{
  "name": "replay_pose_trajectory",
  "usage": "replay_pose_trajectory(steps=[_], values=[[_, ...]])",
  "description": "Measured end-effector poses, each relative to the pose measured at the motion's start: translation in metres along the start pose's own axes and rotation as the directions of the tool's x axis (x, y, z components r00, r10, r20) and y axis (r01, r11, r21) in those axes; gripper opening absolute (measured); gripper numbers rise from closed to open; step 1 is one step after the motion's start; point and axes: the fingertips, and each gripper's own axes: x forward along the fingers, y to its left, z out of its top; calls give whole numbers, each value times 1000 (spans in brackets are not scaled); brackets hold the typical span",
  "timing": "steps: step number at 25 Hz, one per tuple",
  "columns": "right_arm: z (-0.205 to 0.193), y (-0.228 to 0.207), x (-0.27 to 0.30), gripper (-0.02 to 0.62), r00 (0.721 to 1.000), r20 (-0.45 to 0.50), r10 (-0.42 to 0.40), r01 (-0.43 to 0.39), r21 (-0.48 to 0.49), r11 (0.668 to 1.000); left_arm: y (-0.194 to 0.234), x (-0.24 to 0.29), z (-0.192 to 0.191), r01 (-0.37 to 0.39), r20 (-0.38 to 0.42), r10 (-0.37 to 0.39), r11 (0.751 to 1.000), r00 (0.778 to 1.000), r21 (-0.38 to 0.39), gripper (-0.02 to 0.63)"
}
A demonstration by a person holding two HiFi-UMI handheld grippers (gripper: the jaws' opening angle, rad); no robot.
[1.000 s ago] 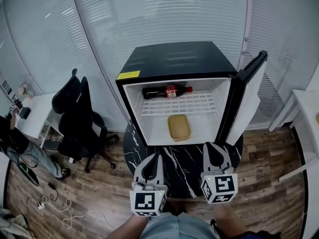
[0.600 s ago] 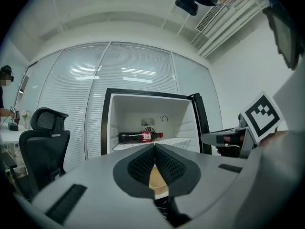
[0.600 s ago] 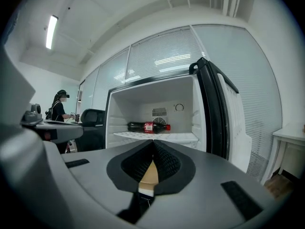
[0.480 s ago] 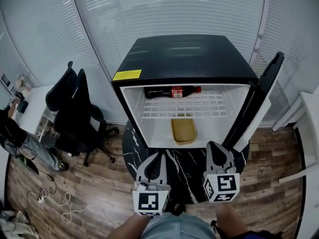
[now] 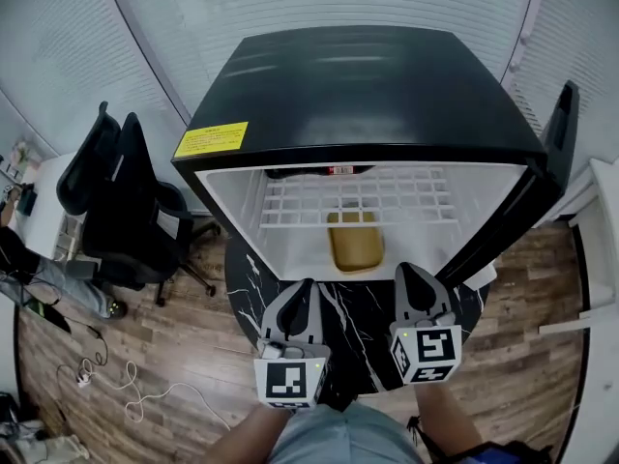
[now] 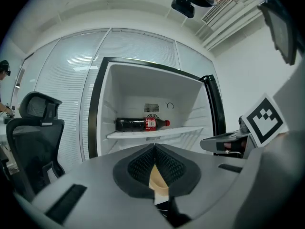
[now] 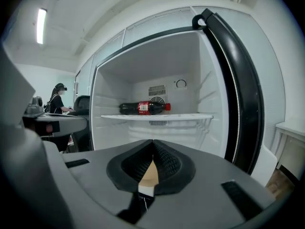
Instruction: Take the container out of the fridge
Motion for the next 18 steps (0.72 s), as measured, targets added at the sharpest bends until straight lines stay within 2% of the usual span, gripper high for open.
replay_pose_trajectory(steps=[4, 12, 18], values=[[-21, 0, 13, 17, 999, -52, -6, 6, 11, 1000, 6, 12, -17, 7, -38, -8, 1000, 999, -23, 14], [-56, 6, 29, 17, 992, -128, -5, 9, 34, 999, 19, 27, -46, 14, -101, -16, 1000, 995, -18, 14], [-69, 9, 37, 17, 990, -142, -6, 12, 41, 999, 20, 32, -57, 27, -111, -28, 1000, 993, -13, 14]])
